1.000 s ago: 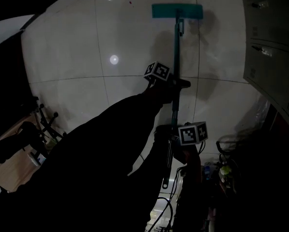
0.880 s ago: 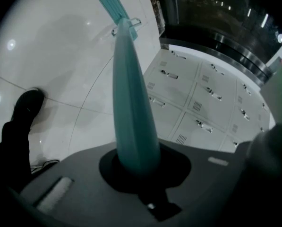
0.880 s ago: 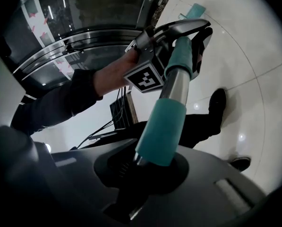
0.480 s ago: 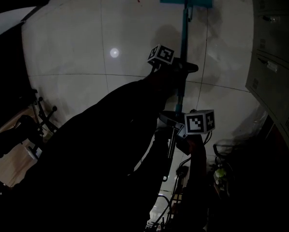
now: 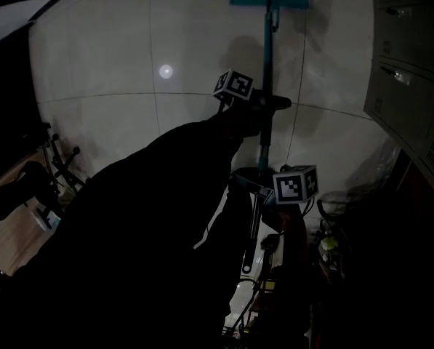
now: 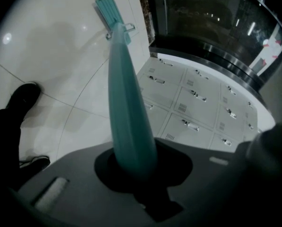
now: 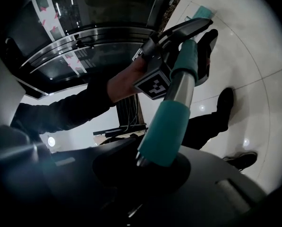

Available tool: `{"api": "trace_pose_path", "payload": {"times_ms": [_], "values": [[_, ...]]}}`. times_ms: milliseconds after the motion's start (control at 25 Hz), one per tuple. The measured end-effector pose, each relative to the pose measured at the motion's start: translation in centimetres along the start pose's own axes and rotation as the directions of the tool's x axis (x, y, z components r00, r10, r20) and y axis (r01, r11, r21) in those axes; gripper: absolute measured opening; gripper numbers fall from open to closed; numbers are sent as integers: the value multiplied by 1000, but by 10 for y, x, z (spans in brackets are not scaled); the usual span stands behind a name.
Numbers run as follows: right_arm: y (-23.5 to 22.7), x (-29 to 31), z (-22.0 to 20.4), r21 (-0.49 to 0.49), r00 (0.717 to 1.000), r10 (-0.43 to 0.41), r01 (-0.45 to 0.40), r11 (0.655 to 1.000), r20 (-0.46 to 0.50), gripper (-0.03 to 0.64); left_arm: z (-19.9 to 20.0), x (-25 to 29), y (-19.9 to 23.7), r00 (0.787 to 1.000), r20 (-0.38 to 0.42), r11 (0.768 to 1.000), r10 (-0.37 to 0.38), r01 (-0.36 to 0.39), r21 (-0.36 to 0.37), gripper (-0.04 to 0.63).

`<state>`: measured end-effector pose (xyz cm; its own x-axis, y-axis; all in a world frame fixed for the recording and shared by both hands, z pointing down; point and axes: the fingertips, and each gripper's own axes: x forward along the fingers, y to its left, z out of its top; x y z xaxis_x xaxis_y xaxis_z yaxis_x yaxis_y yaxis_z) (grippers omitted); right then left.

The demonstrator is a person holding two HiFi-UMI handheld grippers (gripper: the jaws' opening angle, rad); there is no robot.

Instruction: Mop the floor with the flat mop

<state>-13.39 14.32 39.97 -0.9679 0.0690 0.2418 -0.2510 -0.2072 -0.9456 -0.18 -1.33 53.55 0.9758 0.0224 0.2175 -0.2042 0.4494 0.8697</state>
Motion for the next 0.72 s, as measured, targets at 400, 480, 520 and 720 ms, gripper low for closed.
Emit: {"api": "trace_pose_path", "payload": {"times_ms": [400, 480, 520, 720], "values": [[-10, -13, -102, 92, 998, 46, -49, 995, 36, 101, -162, 15, 32, 980, -199, 1000, 19, -15, 23, 119], [-11, -15, -118, 85, 998, 56, -58, 995, 34, 104, -185, 18, 36, 980, -197, 1000, 15, -11, 20, 117], [-11, -15, -125, 78, 998, 61, -63, 995, 33, 104, -193, 19, 38, 982, -187, 1000, 14, -12, 17, 115], [-12, -17, -160, 80, 999, 34, -36, 996, 30, 101, -222, 19, 43, 985, -174, 1000, 8, -5, 17, 121]]}}
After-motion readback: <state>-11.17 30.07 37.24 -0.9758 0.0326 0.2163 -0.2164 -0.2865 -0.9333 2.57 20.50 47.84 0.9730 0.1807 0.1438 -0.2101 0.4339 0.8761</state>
